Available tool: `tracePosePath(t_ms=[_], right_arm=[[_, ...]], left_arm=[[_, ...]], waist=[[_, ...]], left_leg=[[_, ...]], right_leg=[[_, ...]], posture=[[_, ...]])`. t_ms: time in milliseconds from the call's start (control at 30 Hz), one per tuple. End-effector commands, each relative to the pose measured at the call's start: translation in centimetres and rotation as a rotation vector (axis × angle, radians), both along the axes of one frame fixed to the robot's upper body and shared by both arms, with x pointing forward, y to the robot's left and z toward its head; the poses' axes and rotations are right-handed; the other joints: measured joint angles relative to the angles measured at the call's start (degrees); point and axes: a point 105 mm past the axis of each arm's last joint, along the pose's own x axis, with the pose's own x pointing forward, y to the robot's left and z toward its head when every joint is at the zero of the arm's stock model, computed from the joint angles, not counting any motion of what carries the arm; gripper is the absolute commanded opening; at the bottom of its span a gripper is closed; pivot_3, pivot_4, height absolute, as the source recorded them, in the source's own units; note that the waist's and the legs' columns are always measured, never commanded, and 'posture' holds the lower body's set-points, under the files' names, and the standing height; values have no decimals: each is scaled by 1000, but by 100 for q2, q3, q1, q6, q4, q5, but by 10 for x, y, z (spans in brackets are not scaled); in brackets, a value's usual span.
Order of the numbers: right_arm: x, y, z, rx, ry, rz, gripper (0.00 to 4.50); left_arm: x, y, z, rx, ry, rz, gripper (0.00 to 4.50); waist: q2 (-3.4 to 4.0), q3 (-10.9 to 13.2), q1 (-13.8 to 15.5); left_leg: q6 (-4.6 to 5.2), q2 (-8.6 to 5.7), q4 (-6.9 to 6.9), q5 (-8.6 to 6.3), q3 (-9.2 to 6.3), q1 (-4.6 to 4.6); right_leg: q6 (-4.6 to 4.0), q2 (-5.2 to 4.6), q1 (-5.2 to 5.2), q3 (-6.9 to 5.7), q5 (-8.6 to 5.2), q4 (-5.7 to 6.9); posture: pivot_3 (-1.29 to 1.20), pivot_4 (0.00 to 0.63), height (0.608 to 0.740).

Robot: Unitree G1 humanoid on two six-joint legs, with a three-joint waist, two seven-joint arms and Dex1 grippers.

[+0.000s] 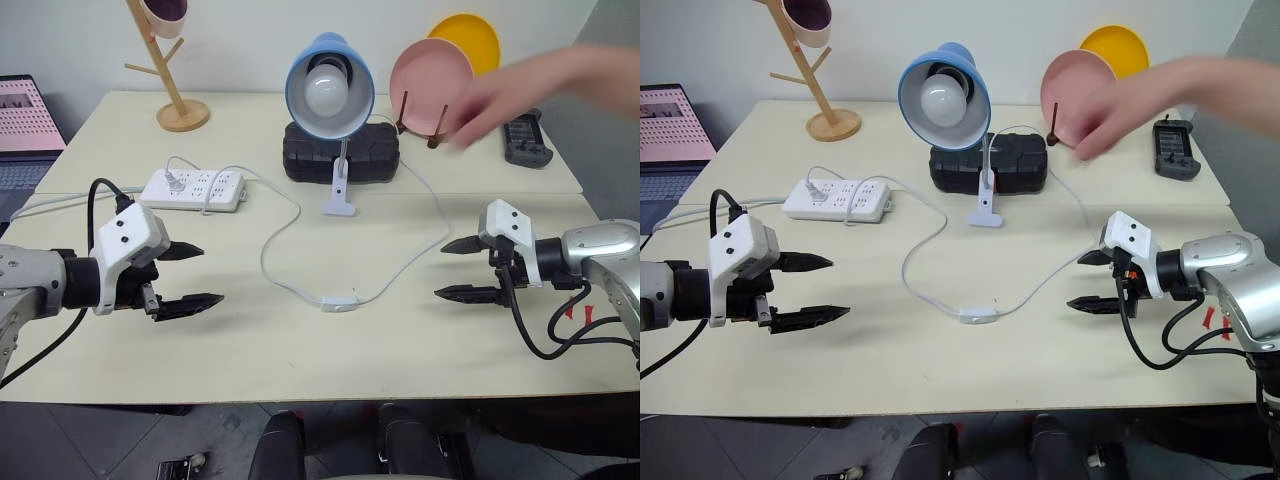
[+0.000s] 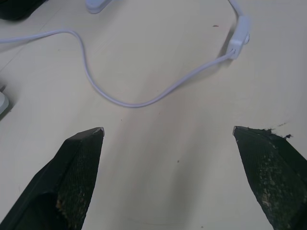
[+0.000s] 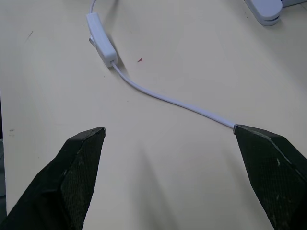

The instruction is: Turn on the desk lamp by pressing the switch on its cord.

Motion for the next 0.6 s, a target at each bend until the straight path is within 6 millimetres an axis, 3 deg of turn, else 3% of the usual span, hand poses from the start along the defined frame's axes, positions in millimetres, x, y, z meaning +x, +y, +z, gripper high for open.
tracePosePath(t_ms=[33,233,400,600], right_arm=[[-2,0,11,-13,-42,12,4481],[-8,0,9,-10,-30,15,4481],[-28,10,3,6,13,77,4481],[-48,23,-3,23,55,131,4481]], left_arm=[[2,-2,15,1,-53,-17,4500],[3,-14,11,-3,-23,-73,4500],[5,-44,5,-44,33,-211,4500],[13,-84,-17,-14,108,-437,4500]], waist=[[0,0,1],[0,0,1],[0,0,21],[-2,-2,24]], left_leg=[[0,0,0,0,0,0],[0,0,0,0,0,1],[0,-1,1,0,-1,0],[0,-2,26,0,-9,2]], right_leg=[[0,0,0,0,0,0],[0,0,2,1,0,0],[1,0,4,-1,0,0],[9,1,25,-7,-1,-1]], posture=[[0,150,740],[0,150,740],[0,150,740],[0,150,740]])
